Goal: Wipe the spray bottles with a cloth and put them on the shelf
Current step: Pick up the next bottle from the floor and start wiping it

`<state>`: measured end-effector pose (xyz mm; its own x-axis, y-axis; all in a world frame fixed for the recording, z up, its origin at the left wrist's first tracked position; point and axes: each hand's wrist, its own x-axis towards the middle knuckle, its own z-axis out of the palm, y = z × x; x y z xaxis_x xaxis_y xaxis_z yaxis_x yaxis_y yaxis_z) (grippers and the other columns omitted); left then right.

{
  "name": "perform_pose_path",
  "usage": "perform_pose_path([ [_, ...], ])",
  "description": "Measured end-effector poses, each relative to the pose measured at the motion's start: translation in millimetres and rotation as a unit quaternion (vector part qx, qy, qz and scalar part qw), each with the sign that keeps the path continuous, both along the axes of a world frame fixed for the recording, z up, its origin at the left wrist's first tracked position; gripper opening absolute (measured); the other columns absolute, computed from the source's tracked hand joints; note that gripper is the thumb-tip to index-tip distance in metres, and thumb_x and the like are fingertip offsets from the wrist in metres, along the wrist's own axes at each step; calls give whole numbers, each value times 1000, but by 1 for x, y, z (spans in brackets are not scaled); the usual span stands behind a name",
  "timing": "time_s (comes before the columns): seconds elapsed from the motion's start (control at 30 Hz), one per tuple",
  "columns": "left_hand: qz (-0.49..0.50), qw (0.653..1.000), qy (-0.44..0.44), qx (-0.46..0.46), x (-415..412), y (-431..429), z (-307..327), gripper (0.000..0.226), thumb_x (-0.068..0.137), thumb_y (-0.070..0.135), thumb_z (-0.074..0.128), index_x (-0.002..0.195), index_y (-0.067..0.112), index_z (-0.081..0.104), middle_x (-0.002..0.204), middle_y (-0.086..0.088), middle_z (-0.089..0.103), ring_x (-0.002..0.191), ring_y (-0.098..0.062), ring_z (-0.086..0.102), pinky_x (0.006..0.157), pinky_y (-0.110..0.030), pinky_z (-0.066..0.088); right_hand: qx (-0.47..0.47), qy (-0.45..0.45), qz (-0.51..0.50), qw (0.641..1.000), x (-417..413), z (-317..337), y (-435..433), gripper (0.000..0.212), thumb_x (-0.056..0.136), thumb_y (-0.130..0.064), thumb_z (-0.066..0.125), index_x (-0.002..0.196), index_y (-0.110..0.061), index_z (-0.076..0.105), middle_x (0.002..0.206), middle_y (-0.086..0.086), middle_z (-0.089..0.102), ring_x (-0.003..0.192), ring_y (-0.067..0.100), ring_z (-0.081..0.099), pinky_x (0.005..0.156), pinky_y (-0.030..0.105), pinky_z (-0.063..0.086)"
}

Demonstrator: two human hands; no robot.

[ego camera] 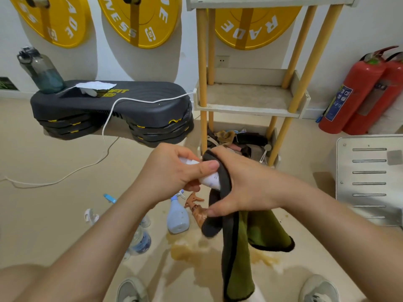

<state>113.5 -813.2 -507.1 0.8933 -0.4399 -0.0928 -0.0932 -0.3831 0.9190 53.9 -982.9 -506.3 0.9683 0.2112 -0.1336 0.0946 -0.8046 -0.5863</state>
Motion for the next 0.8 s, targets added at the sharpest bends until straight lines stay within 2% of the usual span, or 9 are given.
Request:
perform_pose_path([
  [0.07,7,998,62,12,-2,-2,-5,45,71,42,77,75,-1,68,56,-13,66,45,-16,59,44,-19,46,-91,-68,6,993,-5,-7,9,59,72,-36,82,111,-26,40,98,-8,53,86,14,55,71,33,50],
  [0.13,-28,995,93,39,-3,0,-5,38,78,41,73,83,4,67,61,-13,67,47,-14,60,45,-18,46,-129,-118,-7,985,-6,-14,14,45,77,-29,74,103,-25,38,85,-7,53,77,18,54,61,36,48],
  [0.23,-86,995,17,52,3,10,-1,26,80,27,78,102,20,67,83,-6,72,68,-13,67,61,-25,56,-46,-78,-57,994,0,-13,7,40,71,-31,75,100,-26,48,84,-7,56,73,16,57,61,36,51],
  [0.3,-80,995,-57,30,3,12,1,22,82,11,77,101,21,70,85,-4,73,73,-15,70,67,-25,58,38,-32,-80,996,4,-8,0,33,69,-28,79,93,-24,55,83,-7,56,69,11,56,59,31,48],
  [0.37,-62,996,-62,12,2,10,1,21,80,4,77,97,16,73,80,-6,75,70,-19,72,65,-23,58,52,-15,-69,996,5,-9,-2,28,69,-25,79,88,-20,58,80,-4,56,65,12,53,56,29,43],
  [0.5,-40,998,-41,31,2,8,-1,12,80,17,78,91,13,74,69,-8,74,62,-22,72,59,-27,59,14,-50,-47,998,4,-20,0,44,75,-33,76,108,-26,48,91,-7,56,78,13,58,64,34,52],
  [0.6,-15,997,-57,47,-2,5,-4,20,83,30,76,84,10,73,62,-8,72,57,-21,71,55,-27,59,34,-91,-22,995,3,-33,8,47,79,-28,74,112,-24,42,93,-6,53,77,12,56,65,40,52],
  [0.7,10,997,-51,57,-3,5,-7,26,86,32,74,79,7,73,59,-8,70,53,-20,69,51,-26,56,27,-108,3,994,5,-44,14,60,77,-26,77,121,-25,37,104,-5,49,82,15,56,68,42,53],
  [0.8,10,998,-41,44,-2,11,-3,29,88,33,72,78,5,72,56,-9,68,50,-18,67,49,-22,51,43,-112,18,993,10,-42,15,55,79,-30,77,119,-30,39,97,-4,60,81,16,60,69,43,53],
])
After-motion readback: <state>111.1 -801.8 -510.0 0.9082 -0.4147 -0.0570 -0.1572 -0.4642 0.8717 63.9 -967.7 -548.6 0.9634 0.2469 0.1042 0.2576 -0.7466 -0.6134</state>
